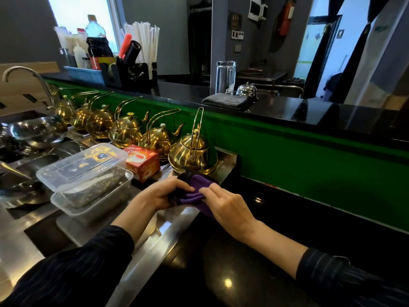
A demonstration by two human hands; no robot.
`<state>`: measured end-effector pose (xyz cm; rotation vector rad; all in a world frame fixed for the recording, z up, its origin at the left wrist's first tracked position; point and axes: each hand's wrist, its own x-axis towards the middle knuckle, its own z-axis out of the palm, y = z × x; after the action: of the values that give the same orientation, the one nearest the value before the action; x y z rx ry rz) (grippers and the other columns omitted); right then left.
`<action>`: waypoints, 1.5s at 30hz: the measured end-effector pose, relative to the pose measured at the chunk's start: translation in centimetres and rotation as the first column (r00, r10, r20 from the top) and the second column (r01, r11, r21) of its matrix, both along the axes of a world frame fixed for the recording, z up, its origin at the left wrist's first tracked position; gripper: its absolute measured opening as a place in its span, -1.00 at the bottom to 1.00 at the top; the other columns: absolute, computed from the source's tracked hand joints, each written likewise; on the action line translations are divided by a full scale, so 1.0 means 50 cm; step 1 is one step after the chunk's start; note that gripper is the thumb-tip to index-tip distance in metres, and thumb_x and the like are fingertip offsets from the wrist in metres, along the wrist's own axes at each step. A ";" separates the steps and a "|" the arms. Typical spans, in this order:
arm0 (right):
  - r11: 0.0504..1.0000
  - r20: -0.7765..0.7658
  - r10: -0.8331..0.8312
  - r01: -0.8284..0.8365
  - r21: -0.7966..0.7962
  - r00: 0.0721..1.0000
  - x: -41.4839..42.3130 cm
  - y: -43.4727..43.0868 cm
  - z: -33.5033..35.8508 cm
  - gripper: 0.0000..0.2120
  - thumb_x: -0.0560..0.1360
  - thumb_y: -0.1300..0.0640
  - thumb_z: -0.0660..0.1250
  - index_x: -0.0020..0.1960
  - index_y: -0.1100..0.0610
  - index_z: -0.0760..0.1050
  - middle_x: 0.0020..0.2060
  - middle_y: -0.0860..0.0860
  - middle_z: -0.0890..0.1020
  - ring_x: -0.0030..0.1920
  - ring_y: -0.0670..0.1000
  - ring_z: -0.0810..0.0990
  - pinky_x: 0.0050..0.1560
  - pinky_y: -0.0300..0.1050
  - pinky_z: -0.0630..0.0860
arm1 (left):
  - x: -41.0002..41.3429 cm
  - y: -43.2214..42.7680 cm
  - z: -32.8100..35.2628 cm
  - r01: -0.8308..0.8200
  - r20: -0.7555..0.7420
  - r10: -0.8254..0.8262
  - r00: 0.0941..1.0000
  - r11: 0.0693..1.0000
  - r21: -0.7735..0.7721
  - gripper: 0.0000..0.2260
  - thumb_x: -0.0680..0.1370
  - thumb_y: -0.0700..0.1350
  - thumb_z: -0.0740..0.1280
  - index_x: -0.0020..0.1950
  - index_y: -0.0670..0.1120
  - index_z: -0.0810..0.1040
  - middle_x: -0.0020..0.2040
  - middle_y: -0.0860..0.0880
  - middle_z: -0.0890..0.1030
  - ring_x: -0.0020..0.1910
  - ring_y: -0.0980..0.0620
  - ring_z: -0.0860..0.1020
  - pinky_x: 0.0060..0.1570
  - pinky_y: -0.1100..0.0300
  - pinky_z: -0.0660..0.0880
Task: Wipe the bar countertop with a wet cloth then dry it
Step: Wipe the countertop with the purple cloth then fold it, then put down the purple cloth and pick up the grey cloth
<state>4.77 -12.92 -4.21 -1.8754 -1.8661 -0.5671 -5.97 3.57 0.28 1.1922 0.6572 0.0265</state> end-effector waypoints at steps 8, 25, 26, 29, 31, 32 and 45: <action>0.949 -0.147 -0.315 0.315 -0.020 0.938 -0.006 0.031 0.002 -0.65 0.59 0.06 0.11 0.32 0.15 0.37 0.08 0.06 0.49 -0.04 0.06 0.58 -0.23 -0.10 0.58 | -0.015 -0.001 -0.007 0.229 0.202 -0.212 0.956 0.971 -0.064 -0.45 0.28 0.03 0.56 0.20 -0.14 0.56 0.12 -0.23 0.62 0.13 -0.25 0.58 0.01 -0.14 0.59; 0.945 -0.539 -0.301 0.171 -0.278 0.787 0.044 0.069 -0.023 -0.63 0.53 -0.20 0.25 0.04 0.12 0.39 -0.09 0.01 0.53 -0.10 0.01 0.55 -0.21 -0.15 0.47 | 0.020 0.002 -0.055 -0.172 0.096 0.145 0.985 0.895 0.411 -0.79 0.48 -0.10 0.40 0.06 -0.16 0.58 0.02 -0.19 0.63 -0.08 -0.05 0.62 -0.27 0.21 0.54; 0.940 -0.526 -0.315 0.182 -0.290 0.790 0.045 0.071 -0.026 -0.64 0.55 -0.19 0.23 0.07 0.10 0.36 -0.08 0.03 0.58 -0.10 0.03 0.60 -0.22 -0.12 0.54 | 0.027 0.005 -0.063 -0.197 0.100 0.171 0.980 0.794 0.574 -0.80 0.48 -0.10 0.40 0.05 -0.17 0.60 -0.01 -0.17 0.64 -0.08 -0.05 0.62 -0.25 0.19 0.55; 0.930 -0.365 -0.345 0.263 -0.256 0.864 0.050 0.085 -0.034 -0.68 0.59 -0.14 0.18 0.15 0.09 0.35 0.00 0.06 0.63 -0.06 0.07 0.64 -0.14 -0.03 0.61 | 0.050 0.013 -0.087 -0.161 0.072 0.250 0.966 0.356 0.921 -0.79 0.50 -0.06 0.38 0.02 -0.17 0.57 -0.06 -0.09 0.61 -0.07 -0.04 0.57 -0.12 0.09 0.53; 0.926 -0.264 -0.354 0.298 -0.231 0.897 0.051 0.099 -0.040 -0.68 0.60 -0.12 0.16 0.19 0.10 0.36 0.06 0.08 0.60 -0.01 0.09 0.64 -0.10 -0.03 0.59 | 0.059 0.016 -0.106 -0.082 0.024 0.273 0.962 0.206 0.975 -0.79 0.52 -0.02 0.33 0.01 -0.15 0.49 -0.02 -0.08 0.54 -0.04 -0.04 0.53 -0.12 0.08 0.48; 0.921 -0.221 -0.363 0.313 -0.233 0.905 0.053 0.106 -0.044 -0.67 0.61 -0.11 0.14 0.22 0.11 0.36 0.09 0.09 0.58 0.02 0.10 0.63 -0.08 -0.03 0.58 | 0.060 0.020 -0.117 -0.046 -0.002 0.280 0.960 0.163 0.986 -0.79 0.53 -0.01 0.31 0.01 -0.14 0.45 0.00 -0.08 0.52 -0.03 -0.04 0.51 -0.13 0.10 0.45; 0.925 0.130 -0.368 0.349 0.150 0.921 0.153 0.111 0.078 -0.86 0.51 0.02 0.28 -0.15 0.08 0.50 -0.36 -0.05 0.60 -0.39 -0.01 0.62 -0.57 -0.20 0.39 | 0.087 0.014 0.006 -0.252 0.247 -0.052 0.968 -0.275 0.928 -0.85 0.48 -0.23 0.30 0.05 -0.16 0.52 -0.05 -0.09 0.56 -0.06 -0.03 0.50 -0.26 0.18 0.47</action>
<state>12.44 -7.38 -0.31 -2.1551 -1.5364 -0.9543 -1.63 4.26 0.59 2.7916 0.4345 1.1147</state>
